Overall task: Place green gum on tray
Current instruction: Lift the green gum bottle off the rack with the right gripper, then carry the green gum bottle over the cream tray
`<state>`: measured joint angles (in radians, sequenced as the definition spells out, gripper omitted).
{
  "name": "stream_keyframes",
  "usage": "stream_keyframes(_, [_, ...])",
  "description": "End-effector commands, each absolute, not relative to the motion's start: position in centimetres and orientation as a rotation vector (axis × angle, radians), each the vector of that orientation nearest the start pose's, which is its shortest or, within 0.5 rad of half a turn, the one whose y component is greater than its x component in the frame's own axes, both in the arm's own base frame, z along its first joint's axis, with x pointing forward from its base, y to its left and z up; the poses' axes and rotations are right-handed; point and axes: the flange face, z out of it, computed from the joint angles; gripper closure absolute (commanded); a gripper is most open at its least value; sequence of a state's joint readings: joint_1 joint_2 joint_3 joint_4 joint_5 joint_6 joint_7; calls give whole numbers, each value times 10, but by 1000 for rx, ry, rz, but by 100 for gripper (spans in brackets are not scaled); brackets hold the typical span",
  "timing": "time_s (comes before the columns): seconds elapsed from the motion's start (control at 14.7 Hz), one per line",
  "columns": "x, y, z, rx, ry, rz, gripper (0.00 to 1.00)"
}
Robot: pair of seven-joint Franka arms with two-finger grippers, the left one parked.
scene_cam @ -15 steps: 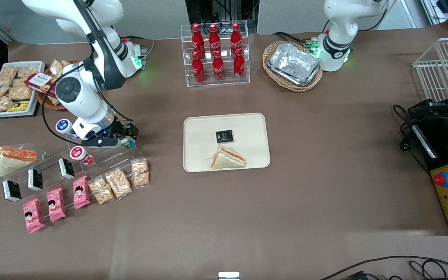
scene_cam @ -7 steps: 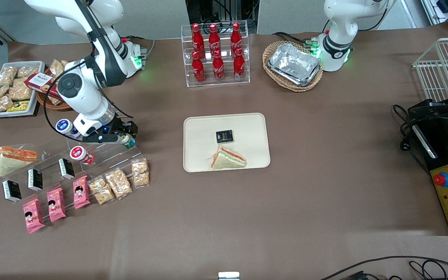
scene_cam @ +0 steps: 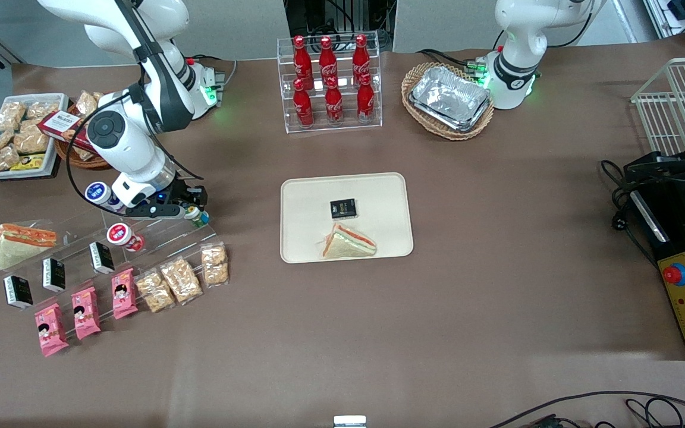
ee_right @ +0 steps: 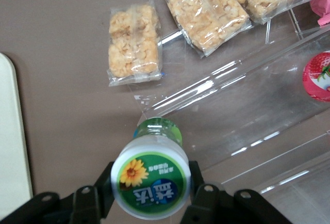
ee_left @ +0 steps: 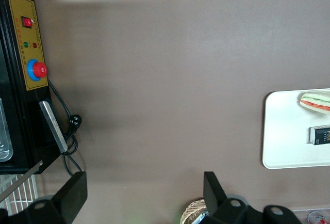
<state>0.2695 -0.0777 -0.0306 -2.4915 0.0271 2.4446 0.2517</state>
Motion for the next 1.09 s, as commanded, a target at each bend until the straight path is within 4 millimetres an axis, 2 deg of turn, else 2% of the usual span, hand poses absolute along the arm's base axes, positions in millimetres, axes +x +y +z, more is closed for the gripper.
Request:
stream_keyframes(0.0, [462, 109, 338, -3107, 77, -71, 84])
stream_keyframes(0.14, [481, 108, 363, -3115, 85, -22, 84])
stream_keyframes(0.48, [535, 108, 449, -3123, 100, 48, 84])
stream_keyframes(0.82, [560, 104, 538, -3127, 115, 87, 84])
stream_keyframes(0.88, [565, 97, 556, -3129, 136, 96, 84])
stream_keyframes(1.02, [570, 94, 580, -3130, 91, 110, 84])
